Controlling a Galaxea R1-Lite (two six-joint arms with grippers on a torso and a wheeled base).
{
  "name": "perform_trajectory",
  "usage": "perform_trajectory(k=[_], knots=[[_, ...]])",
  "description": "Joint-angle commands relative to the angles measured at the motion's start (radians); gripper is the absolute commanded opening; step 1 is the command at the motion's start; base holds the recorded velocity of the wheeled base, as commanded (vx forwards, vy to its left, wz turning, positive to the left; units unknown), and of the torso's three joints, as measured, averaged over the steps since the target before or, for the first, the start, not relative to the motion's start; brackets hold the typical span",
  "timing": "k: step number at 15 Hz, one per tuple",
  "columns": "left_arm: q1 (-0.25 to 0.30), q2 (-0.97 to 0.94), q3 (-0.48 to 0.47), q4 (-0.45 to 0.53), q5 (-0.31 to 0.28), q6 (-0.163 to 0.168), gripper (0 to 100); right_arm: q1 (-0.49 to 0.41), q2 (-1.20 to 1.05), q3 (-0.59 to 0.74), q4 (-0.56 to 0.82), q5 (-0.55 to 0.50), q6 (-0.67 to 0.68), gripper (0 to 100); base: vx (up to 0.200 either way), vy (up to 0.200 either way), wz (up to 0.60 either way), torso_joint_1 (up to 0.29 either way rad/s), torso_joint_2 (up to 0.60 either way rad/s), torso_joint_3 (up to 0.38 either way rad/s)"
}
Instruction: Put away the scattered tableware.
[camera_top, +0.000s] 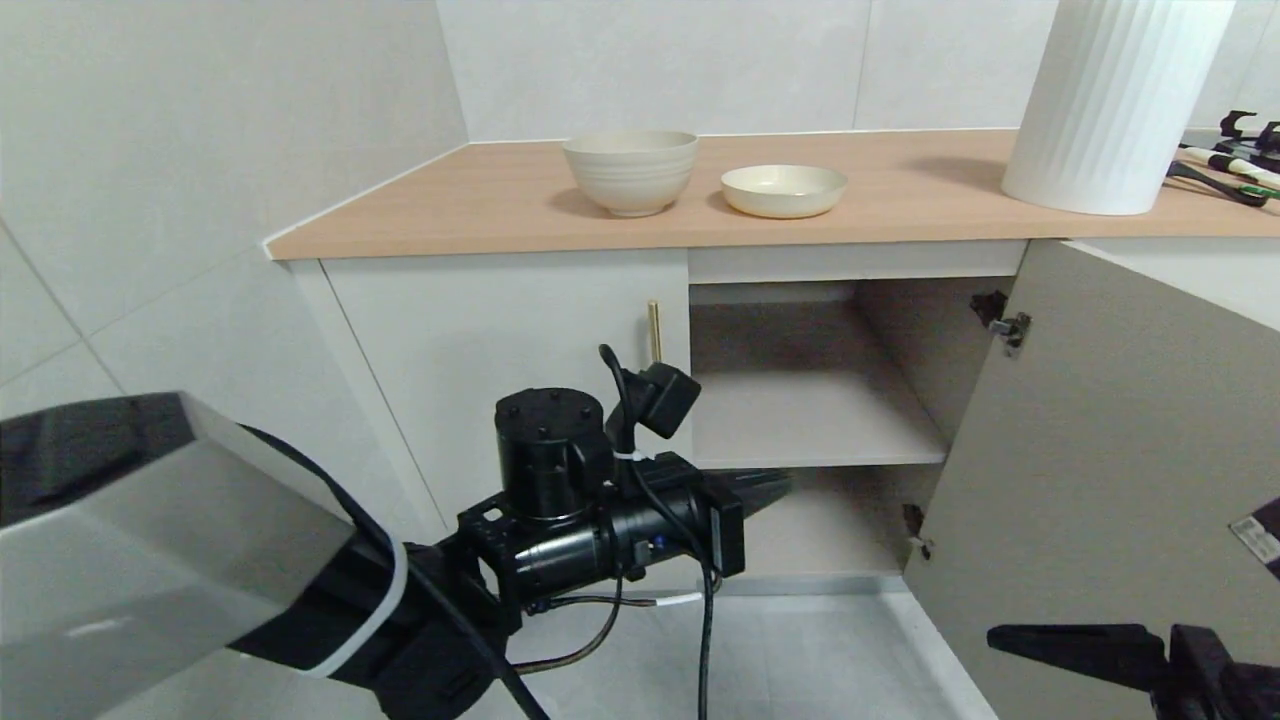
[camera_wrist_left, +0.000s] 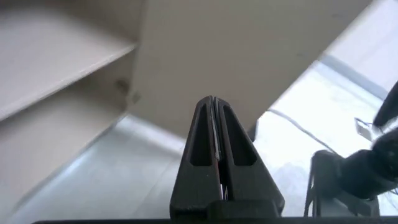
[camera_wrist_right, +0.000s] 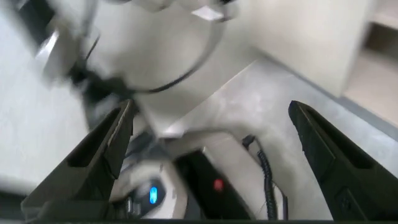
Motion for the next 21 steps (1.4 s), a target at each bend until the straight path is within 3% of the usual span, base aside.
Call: perform_trajectory(k=[1, 6, 9, 10, 15, 19, 21], knots=[[0.088, -0.166, 0.036, 0.135, 0.005, 0.004, 0, -0.008, 0.051, -0.058, 0.001, -0.037, 0.032, 100, 0.0, 0.0, 0.0, 0.0, 0.0, 0.0], [0.314, -0.487, 0.094, 0.374, 0.005, 0.004, 0, -0.019, 0.208, -0.196, 0.0, -0.182, 0.03, 100, 0.0, 0.0, 0.0, 0.0, 0.0, 0.0], [0.383, -0.634, 0.15, 0.492, 0.024, 0.004, 0, -0.085, 0.309, -0.401, 0.027, -0.184, 0.026, 100, 0.0, 0.0, 0.0, 0.0, 0.0, 0.0], [0.385, -0.695, 0.168, 0.546, 0.047, 0.003, 100, -0.085, 0.34, -0.477, 0.073, -0.184, 0.026, 100, 0.0, 0.0, 0.0, 0.0, 0.0, 0.0], [0.4, -0.829, 0.141, 0.67, 0.077, 0.004, 100, -0.126, 0.409, -0.569, 0.147, -0.234, -0.006, 100, 0.0, 0.0, 0.0, 0.0, 0.0, 0.0], [0.409, -0.827, 0.116, 0.668, 0.083, 0.004, 100, -0.097, 0.412, -0.567, 0.17, -0.32, -0.008, 100, 0.0, 0.0, 0.0, 0.0, 0.0, 0.0], [0.412, -0.821, 0.114, 0.667, 0.085, 0.004, 100, -0.083, 0.407, -0.59, 0.27, -0.32, -0.008, 100, 0.0, 0.0, 0.0, 0.0, 0.0, 0.0]])
